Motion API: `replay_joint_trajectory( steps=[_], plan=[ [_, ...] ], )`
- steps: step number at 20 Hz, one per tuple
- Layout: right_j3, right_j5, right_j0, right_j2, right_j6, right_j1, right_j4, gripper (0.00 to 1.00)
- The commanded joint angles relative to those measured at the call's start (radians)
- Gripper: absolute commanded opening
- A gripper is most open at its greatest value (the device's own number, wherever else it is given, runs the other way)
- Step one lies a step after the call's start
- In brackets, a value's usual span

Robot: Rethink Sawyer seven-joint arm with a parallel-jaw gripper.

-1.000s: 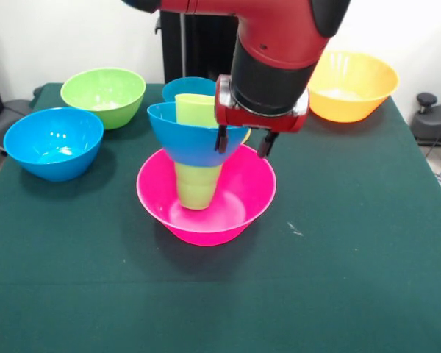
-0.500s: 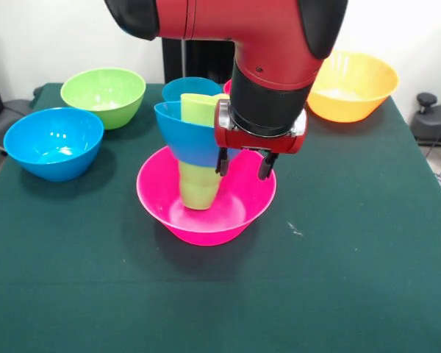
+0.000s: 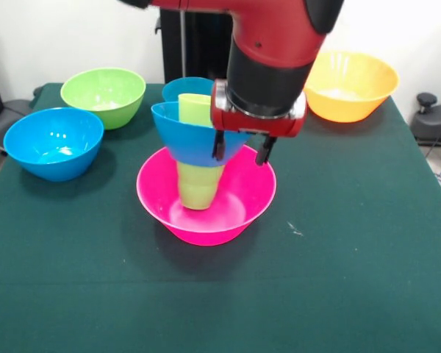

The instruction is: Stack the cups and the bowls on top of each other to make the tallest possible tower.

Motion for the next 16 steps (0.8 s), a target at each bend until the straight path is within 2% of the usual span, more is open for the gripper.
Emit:
replay_joint_trajectory(
  steps=[1, 4, 7, 9, 11, 13, 16],
  plan=[
    [-0.016, 0.193, -0.010, 0.025, -0.211, -0.060, 0.021, 1.00],
    [-0.040, 0.259, -0.011, 0.033, -0.227, -0.077, 0.029, 1.00],
    [-0.002, 0.261, -0.021, 0.037, -0.254, -0.077, 0.024, 1.00],
    [0.069, 0.285, -0.033, 0.043, -0.289, -0.085, 0.029, 1.00],
    [0.151, 0.276, -0.054, 0.054, -0.328, -0.133, 0.040, 1.00],
    [0.270, 0.211, -0.088, 0.061, -0.343, -0.207, 0.058, 1.00],
    [0.450, 0.053, -0.141, 0.069, -0.333, -0.303, 0.056, 1.00]
  ],
)
